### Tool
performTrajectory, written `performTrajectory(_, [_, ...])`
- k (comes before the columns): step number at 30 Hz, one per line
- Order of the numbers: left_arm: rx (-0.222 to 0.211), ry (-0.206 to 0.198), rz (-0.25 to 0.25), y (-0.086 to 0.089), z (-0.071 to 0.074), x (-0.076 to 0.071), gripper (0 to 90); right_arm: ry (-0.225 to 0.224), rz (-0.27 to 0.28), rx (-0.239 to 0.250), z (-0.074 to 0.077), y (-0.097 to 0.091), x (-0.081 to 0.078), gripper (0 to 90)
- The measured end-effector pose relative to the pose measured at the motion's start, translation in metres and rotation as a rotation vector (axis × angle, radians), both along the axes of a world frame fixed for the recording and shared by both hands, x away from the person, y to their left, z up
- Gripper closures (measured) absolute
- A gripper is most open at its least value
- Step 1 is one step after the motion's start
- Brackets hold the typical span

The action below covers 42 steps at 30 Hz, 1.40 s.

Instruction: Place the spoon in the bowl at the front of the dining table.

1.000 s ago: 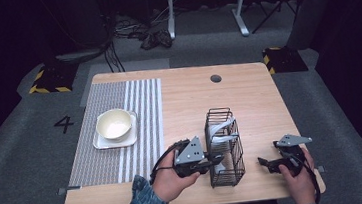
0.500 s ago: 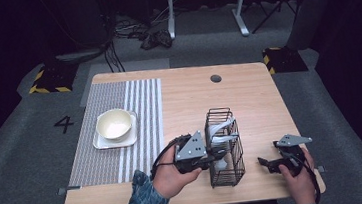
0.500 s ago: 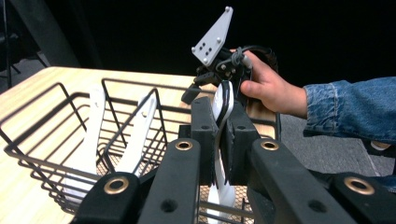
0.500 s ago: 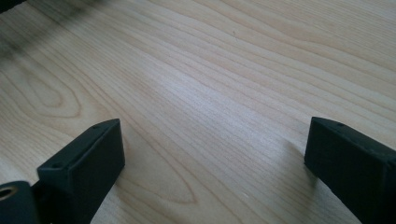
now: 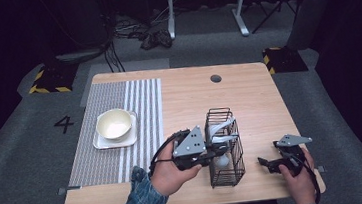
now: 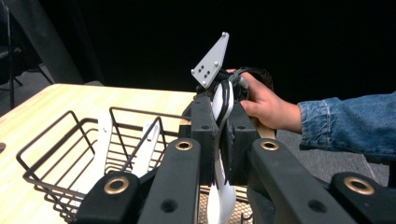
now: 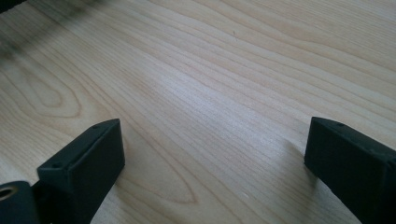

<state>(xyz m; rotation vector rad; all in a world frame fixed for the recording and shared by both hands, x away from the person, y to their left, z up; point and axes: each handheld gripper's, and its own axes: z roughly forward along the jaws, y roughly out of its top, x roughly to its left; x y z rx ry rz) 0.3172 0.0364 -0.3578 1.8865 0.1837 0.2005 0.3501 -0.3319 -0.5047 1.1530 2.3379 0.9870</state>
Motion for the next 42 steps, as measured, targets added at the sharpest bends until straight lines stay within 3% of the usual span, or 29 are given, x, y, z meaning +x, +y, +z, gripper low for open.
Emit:
performTrajectory(5, [-0.013,0.016,-0.006,0.002,0.006,0.001,84.9,0.0,0.0,0.0,0.0,0.0,0.0,4.7])
performTrajectory(28, [-0.034,-0.008,-0.015,0.015,0.032,-0.003,84.9,0.0,0.0,0.0,0.0,0.0,0.0,4.7])
performTrajectory(42, [-0.041,-0.011,0.043,0.037,0.036,-0.003,84.9,-0.001,-0.001,0.0,0.0,0.0,0.0,4.7])
